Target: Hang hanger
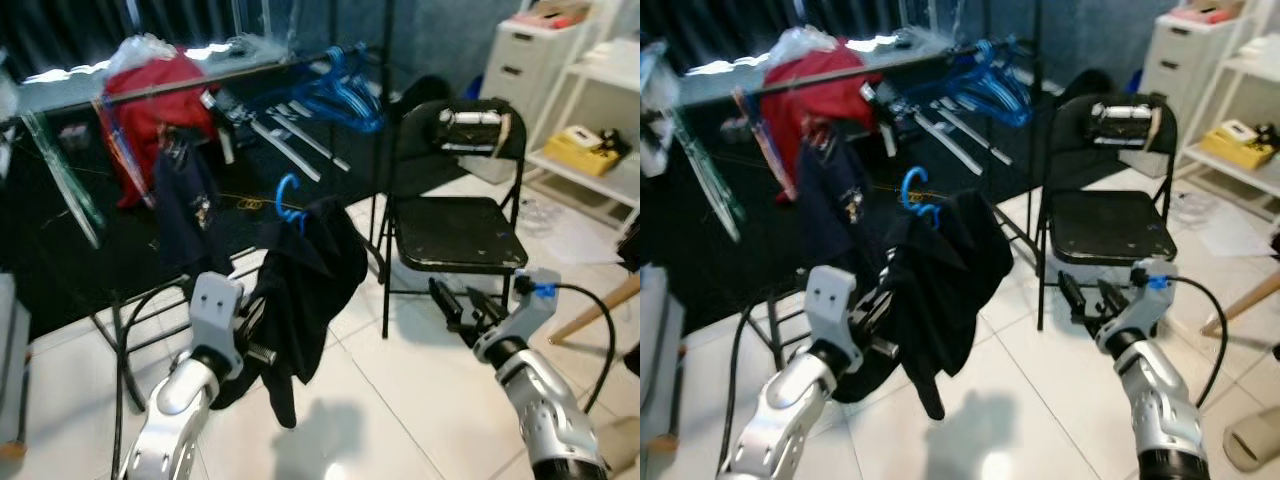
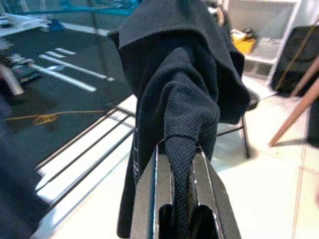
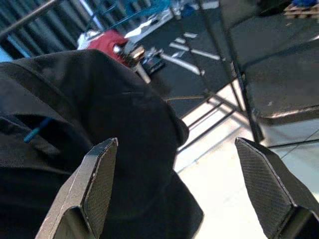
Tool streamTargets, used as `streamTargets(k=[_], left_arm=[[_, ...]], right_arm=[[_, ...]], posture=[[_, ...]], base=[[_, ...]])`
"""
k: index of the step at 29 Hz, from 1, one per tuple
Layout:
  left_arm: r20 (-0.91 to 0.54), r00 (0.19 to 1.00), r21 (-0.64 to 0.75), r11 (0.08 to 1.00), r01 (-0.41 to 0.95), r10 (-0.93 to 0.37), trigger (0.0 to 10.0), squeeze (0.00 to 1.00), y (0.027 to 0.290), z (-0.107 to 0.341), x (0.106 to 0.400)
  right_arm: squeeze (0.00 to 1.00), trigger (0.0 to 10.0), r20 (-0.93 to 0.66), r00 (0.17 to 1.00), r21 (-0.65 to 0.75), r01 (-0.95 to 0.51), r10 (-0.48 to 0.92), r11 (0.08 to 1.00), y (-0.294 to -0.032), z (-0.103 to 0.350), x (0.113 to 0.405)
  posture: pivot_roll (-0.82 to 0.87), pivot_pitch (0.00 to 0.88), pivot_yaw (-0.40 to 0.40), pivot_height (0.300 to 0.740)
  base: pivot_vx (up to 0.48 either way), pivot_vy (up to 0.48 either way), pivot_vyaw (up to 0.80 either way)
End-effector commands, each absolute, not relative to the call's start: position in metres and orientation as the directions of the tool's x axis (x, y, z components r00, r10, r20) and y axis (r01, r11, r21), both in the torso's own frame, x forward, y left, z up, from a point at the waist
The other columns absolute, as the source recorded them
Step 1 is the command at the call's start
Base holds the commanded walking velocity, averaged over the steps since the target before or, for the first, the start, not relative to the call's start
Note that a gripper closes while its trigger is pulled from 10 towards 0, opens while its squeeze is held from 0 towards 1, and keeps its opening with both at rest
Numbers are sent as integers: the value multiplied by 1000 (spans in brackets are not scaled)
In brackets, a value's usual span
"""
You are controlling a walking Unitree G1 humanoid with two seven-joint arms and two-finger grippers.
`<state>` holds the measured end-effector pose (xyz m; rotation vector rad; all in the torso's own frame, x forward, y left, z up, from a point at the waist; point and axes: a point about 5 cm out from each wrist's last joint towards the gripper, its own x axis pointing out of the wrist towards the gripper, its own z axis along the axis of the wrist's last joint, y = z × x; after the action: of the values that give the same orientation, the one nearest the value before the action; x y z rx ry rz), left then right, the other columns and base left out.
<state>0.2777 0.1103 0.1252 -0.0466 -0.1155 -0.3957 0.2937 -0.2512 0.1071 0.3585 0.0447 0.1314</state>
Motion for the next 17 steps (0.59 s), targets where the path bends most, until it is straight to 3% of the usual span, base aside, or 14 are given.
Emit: streamTargets(k=[1,14,17], left_arm=[[171,919,-31,930,366,-356,10000,0,114,136,277],[139,933,-35,940,341,-333,10000,0,96,138,281],[134,939,-38,945,326,-318,10000,0,94,140,285]], right_arm=[[0,10000,5,987,359,-153,162,921,-243,110,296],[0,10000,8,986,355,-156,164,922,-242,111,296],[0,10000,10,984,337,-168,175,926,-241,111,296]], posture=[[-102,0,77,740],[-101,0,82,740],[-106,0,80,740]], base=[[480,0,0],[480,0,0],[480,0,575]])
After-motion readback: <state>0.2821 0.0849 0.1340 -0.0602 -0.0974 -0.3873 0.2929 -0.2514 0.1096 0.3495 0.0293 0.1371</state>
